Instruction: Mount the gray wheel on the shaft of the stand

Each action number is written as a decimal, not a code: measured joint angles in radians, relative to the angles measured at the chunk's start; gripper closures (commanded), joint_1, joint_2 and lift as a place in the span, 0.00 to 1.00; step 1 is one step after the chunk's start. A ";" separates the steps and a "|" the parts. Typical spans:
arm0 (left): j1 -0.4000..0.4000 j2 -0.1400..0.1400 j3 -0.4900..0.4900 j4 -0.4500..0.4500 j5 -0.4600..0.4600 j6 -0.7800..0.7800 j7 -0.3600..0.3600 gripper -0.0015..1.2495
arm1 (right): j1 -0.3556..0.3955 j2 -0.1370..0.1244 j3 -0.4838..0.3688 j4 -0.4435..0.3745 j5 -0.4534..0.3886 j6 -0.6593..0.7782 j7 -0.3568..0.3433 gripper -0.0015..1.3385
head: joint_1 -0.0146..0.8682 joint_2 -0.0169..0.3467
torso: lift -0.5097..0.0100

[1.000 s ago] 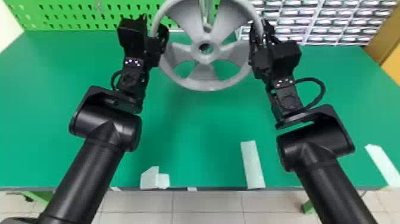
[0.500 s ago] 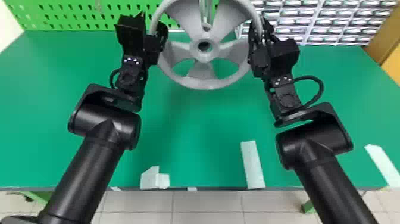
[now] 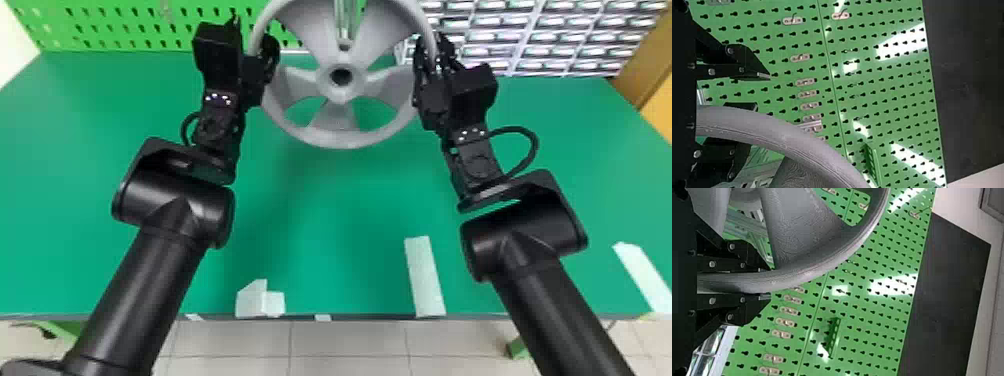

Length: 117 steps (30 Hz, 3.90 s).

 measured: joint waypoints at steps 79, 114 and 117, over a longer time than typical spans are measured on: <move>-0.083 -0.024 0.048 0.186 -0.016 -0.110 0.001 0.69 | -0.065 0.004 -0.029 0.122 0.010 -0.033 -0.003 0.88 | 1.00 0.19 | 0.79; -0.068 -0.031 0.041 0.191 -0.022 -0.108 0.001 0.65 | -0.059 0.005 -0.039 0.121 0.013 -0.025 -0.003 0.88 | 1.00 0.19 | 0.79; -0.070 -0.031 0.044 0.190 -0.023 -0.112 0.001 0.65 | -0.060 0.005 -0.039 0.122 0.014 -0.025 -0.003 0.88 | 1.00 0.19 | 0.79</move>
